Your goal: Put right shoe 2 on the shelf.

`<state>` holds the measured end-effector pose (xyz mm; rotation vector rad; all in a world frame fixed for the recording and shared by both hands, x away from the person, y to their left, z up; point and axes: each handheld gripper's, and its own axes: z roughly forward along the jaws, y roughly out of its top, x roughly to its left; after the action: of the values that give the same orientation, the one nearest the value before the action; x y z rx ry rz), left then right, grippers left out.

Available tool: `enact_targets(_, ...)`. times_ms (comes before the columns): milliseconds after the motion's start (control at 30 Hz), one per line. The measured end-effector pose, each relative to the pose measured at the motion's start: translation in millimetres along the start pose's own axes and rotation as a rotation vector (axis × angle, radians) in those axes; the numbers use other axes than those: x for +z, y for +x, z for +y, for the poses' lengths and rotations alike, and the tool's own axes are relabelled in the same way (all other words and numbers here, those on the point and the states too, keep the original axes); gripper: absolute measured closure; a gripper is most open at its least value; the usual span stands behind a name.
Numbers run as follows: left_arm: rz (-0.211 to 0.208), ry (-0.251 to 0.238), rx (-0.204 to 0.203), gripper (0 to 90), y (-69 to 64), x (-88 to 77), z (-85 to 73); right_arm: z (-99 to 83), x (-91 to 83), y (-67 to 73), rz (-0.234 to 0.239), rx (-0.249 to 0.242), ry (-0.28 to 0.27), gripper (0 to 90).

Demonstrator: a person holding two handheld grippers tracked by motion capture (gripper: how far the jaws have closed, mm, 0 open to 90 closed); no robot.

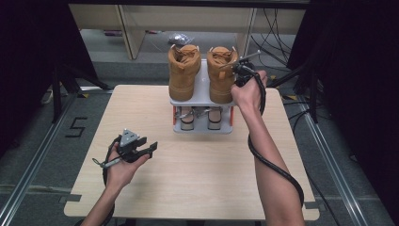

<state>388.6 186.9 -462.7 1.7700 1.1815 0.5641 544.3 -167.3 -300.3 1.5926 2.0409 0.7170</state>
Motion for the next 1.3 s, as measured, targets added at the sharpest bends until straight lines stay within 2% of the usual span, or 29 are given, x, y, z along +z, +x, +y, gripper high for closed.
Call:
enact_targets(100, 0.008, -0.003, -0.004, 48.1, 2.4, -0.9, 0.7, -5.6, -6.3, -1.2, 0.022, 0.014, -0.015, 86.4)
enact_targets(200, 0.01, -0.005, -0.006, 48.1, 2.9, -1.1, 0.8, -11.6, -13.1, -3.4, 0.02, -0.002, -0.033, 80.5)
enact_targets(333, 0.004, -0.01, -0.004, 48.1, 0.7, -1.3, 0.8, -18.6, -19.8, -6.2, 0.031, -0.005, -0.047, 79.5)
enact_targets(367, 0.004, -0.01, -0.004, 48.0, 0.7, -1.3, 0.8, -19.7, -21.9, -4.6, 0.045, 0.015, -0.041, 78.9)
enact_targets(400, 0.005, -0.011, -0.004, 48.0, 0.3, -1.1, 0.8, -21.4, -22.1, -6.0, 0.037, -0.014, -0.043, 77.9)
enact_targets(433, 0.004, -0.011, -0.004, 48.1, 0.3, -1.0, 0.8, -22.3, -22.3, -5.9, 0.054, 0.0, -0.043, 77.0)
enact_targets(500, 0.004, -0.01, -0.005, 48.0, 0.4, -1.0, 0.7, -24.0, -21.6, -6.2, 0.043, -0.011, -0.048, 76.4)
enact_targets(533, 0.004, -0.009, -0.004, 48.0, 0.7, -1.2, 0.6, -25.9, -21.3, -5.9, 0.053, 0.012, -0.041, 75.0)
enact_targets(567, 0.004, -0.009, -0.005, 48.0, 1.0, -1.3, 0.5, -27.2, -21.1, -6.3, 0.052, 0.013, -0.041, 74.0)
enact_targets(900, 0.005, -0.015, -0.008, 47.8, 1.2, -1.7, 0.0, -46.5, -26.3, -9.8, 0.058, -0.015, -0.063, 65.3)
enact_targets(933, 0.009, -0.015, -0.007, 47.8, 0.9, -1.9, -0.1, -51.7, -27.6, -11.8, 0.055, -0.036, -0.071, 62.8)
enact_targets(1067, 0.013, -0.013, -0.007, 47.4, 0.8, -1.6, -0.5, -62.9, -25.9, -14.3, 0.062, -0.051, -0.072, 59.3)
enact_targets(1100, 0.013, -0.013, -0.005, 47.3, 0.9, -1.5, -0.7, -65.9, -26.9, -12.8, 0.06, -0.032, -0.058, 58.8)
enact_targets(1167, 0.014, -0.013, -0.006, 47.1, 1.0, -1.6, -0.8, -71.0, -24.8, -15.0, 0.061, -0.062, -0.064, 58.0)
enact_targets(1300, 0.019, -0.013, -0.005, 46.8, 2.3, -1.6, -1.2, -80.3, -23.9, -15.8, 0.068, -0.065, -0.055, 56.7)
